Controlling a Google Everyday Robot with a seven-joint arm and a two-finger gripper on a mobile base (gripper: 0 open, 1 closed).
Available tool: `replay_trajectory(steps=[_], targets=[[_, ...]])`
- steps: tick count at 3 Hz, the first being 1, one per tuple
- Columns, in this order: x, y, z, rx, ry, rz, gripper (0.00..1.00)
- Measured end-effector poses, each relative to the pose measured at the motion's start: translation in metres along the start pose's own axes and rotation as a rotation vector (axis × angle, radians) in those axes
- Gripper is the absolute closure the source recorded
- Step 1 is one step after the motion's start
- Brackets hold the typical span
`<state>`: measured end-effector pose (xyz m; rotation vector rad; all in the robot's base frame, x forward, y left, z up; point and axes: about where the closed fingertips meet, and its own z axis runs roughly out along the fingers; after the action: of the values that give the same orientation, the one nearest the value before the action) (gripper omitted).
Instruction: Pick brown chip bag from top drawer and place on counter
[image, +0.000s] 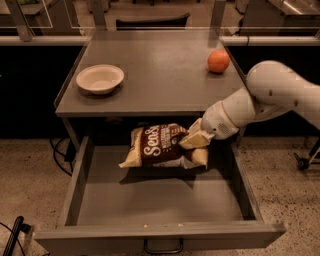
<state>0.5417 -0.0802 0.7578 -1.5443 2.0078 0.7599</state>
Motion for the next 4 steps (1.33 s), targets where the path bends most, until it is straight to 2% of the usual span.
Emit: replay_trajectory(steps=[1,2,4], targets=[[-0.030,0.000,-0.046,-0.006,-0.056,-0.037,1.00],[-0.044,0.017,-0.084,-0.019,-0.108,-0.080,1.00],[-0.073,0.026,-0.144,0.048,-0.205,-0.055,1.00]])
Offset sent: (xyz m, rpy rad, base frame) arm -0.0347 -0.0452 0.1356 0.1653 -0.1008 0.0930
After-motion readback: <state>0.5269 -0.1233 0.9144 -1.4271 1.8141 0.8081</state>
